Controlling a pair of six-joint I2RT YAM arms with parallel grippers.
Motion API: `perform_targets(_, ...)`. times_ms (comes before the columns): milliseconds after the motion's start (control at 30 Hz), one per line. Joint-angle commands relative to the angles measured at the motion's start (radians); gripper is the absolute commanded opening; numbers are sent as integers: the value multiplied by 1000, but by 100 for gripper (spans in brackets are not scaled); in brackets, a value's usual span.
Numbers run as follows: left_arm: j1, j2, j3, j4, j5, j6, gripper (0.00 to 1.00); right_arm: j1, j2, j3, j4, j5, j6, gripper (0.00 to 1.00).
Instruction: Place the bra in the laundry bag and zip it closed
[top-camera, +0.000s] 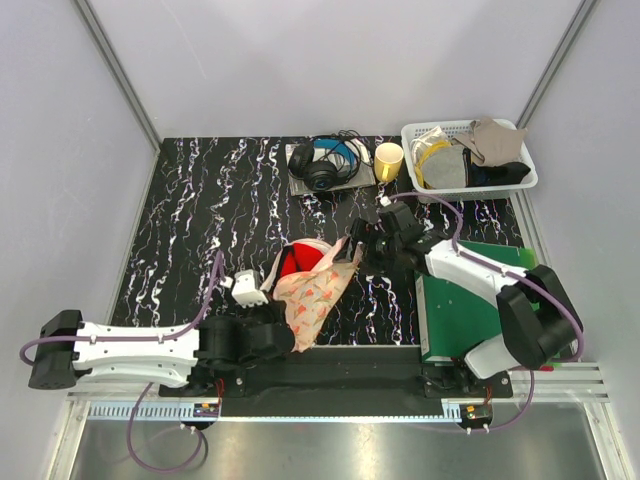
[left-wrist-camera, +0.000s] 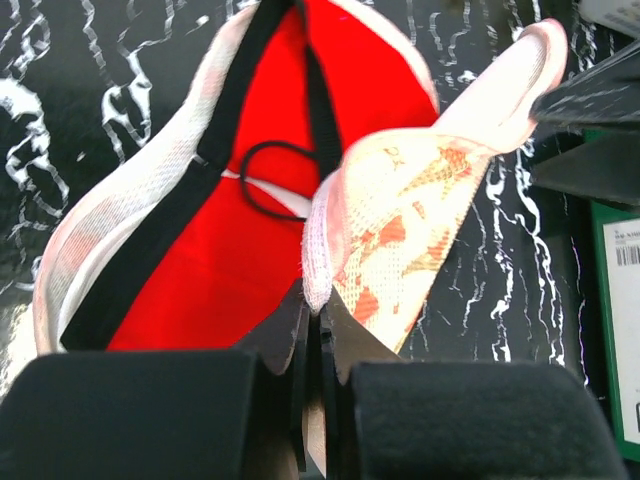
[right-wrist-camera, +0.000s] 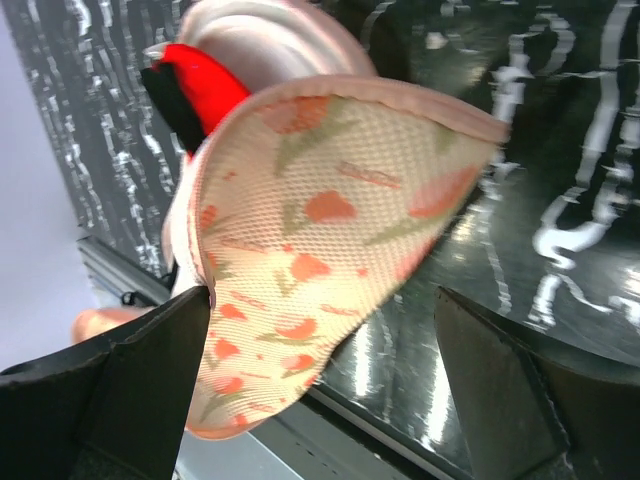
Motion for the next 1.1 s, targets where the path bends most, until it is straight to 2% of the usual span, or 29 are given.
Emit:
perform_targets(0, 3, -24, -21, -103, -44, -169, 0, 59, 49, 56, 107, 4, 65, 100)
perform_targets(267, 1, -23, -32, -151, -20, -186, 2, 163, 194, 214, 86, 77, 120, 100)
perform_targets(367, 1, -29, -33, -173, -14, -190, 9, 185, 257, 291, 23, 114, 103, 100)
perform_targets(400, 3, -35, -32, -182, -9, -192, 13, 196, 286, 320, 15, 128, 99, 100)
perform_targets(433, 3, -40, -26, -199, -3, -187, 26, 197, 300, 330, 7, 134, 88, 100)
perform_targets(500, 1, -59, -18, -216, 5, -166, 35, 202, 335, 356, 6, 126, 82, 100)
perform_targets(533, 3, -67, 0, -234, 9, -132, 49, 205, 346, 365, 6, 125, 77, 100)
perform_targets(600, 6, -99, 20, -248, 12, -92, 64, 214, 366, 392, 6, 126, 64, 100)
perform_targets(633, 11, -112, 54, -292, 15, -79, 77, 217, 374, 403, 6, 126, 62, 100)
perform_targets(767, 72, -191, 134, -337, 14, -8, 94, 217, 405, 446, 4, 120, 63, 100)
perform_targets(800, 92, -217, 140, -326, 14, 15, 96, 219, 418, 463, 4, 119, 63, 100)
perform_targets(833, 118, -227, 137, -270, 26, 106, 97, 217, 426, 474, 6, 117, 63, 100)
perform_targets(867, 185, -233, 129, -237, 44, 153, 98, 217, 437, 484, 6, 109, 63, 100)
perform_targets(933, 269, -236, 105, -130, 147, 278, 98, 217, 480, 523, 4, 97, 65, 99)
perform_targets(967, 340, -234, 91, -96, 178, 308, 98, 217, 496, 541, 4, 79, 63, 100)
perform_targets(1067, 441, -205, 39, -9, 239, 362, 99, 217, 540, 598, -19, 59, 51, 100)
